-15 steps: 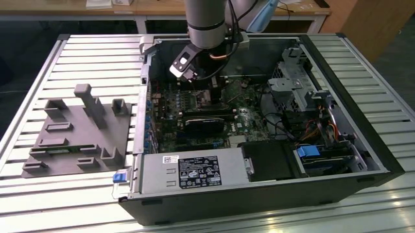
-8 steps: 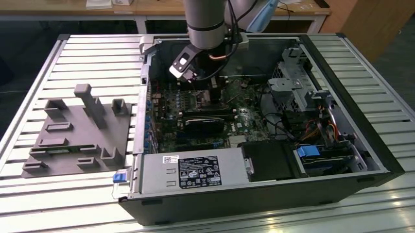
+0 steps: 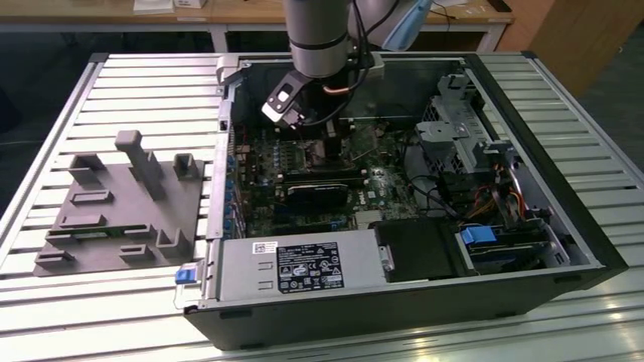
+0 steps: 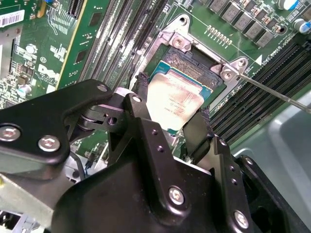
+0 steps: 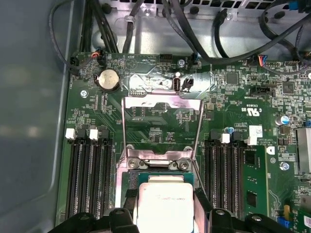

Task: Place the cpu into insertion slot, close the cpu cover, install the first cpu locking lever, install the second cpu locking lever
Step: 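Place the cpu into insertion slot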

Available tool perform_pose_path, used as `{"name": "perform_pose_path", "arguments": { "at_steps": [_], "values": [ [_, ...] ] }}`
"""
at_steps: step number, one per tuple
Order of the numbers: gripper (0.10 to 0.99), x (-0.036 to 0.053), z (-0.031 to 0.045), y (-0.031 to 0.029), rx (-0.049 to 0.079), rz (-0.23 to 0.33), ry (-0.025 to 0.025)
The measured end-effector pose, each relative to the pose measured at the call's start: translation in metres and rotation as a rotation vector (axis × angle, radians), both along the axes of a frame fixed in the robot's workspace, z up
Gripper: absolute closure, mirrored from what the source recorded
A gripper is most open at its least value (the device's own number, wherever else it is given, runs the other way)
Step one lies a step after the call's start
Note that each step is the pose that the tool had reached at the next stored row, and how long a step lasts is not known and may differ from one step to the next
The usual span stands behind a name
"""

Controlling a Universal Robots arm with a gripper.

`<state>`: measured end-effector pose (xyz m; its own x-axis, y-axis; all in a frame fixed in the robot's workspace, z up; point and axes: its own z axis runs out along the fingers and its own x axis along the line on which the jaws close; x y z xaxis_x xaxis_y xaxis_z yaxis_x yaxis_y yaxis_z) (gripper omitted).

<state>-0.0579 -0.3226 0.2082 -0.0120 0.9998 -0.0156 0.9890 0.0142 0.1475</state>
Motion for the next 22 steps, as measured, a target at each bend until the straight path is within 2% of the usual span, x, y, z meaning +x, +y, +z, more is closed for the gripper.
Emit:
{"name": "perform_pose_path", "arguments": {
  "at_steps": [13,22],
  "values": [
    [0.549,-0.0018,-0.0108,0.0006,0.0,0.0,0.0],
    [0.549,-0.0024,-0.0148,0.001,0.002,0.0,0.0]
  ]
}}
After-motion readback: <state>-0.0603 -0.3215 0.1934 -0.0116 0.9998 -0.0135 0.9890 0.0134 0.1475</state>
